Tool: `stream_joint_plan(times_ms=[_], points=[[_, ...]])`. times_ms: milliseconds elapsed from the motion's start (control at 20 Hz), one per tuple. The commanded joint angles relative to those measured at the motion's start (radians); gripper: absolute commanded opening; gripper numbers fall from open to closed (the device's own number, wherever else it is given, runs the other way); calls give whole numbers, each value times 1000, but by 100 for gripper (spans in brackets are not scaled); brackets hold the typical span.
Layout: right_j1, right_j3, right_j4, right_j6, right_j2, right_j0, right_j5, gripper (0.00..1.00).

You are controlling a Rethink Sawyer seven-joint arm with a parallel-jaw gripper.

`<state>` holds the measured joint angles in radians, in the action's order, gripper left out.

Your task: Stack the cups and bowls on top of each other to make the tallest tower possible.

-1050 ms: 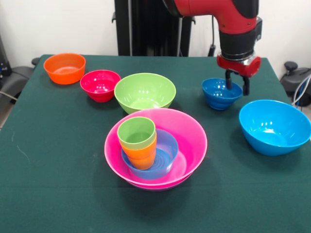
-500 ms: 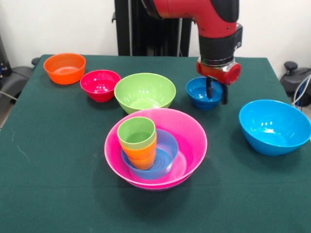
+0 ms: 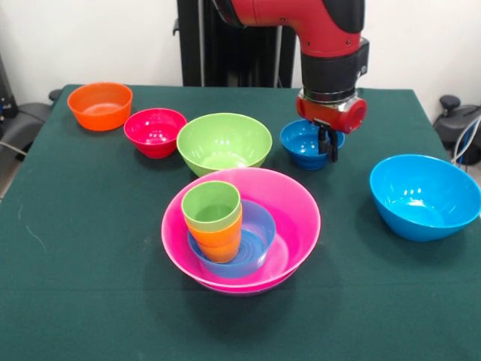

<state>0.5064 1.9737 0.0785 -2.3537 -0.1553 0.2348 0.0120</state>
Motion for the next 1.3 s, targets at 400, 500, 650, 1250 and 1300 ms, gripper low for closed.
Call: stream_joint_plan(times_ms=[400,500,650,1250,1300], points=[[36,-44,-66,-13,-3,22,79,0],[110,-21,-61,-7,17,14,147,0],[204,-7,-62,11,43,3,258,0],[322,-37,-81,12,81,-24,439,0],[322,-39,-82,11,81,-24,441,0]])
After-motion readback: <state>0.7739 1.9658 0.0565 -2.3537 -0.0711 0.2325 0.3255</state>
